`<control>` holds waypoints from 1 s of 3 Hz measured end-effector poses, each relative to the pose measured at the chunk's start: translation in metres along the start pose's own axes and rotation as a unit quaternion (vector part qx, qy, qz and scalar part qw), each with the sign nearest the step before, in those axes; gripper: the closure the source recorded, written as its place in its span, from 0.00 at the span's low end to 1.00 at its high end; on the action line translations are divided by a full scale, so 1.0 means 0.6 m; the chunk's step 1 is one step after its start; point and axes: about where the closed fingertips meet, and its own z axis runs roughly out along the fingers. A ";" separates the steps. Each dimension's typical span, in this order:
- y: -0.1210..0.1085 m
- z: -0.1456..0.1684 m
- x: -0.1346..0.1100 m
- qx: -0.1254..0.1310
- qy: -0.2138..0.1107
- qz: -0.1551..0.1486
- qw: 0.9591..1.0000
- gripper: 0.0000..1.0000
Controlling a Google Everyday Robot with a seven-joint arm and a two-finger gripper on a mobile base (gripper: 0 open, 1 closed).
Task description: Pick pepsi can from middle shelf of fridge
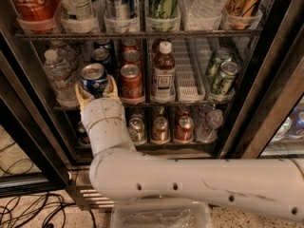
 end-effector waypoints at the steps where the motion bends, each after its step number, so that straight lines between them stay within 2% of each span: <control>1: -0.016 -0.044 0.031 -0.013 0.051 0.024 0.998 1.00; 2: -0.053 -0.074 0.046 -0.028 0.087 0.036 0.995 1.00; 3: -0.086 -0.086 0.045 -0.050 0.108 0.026 0.993 1.00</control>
Offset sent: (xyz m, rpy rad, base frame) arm -0.0482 -0.0665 -0.0479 -0.0030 0.2909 0.1619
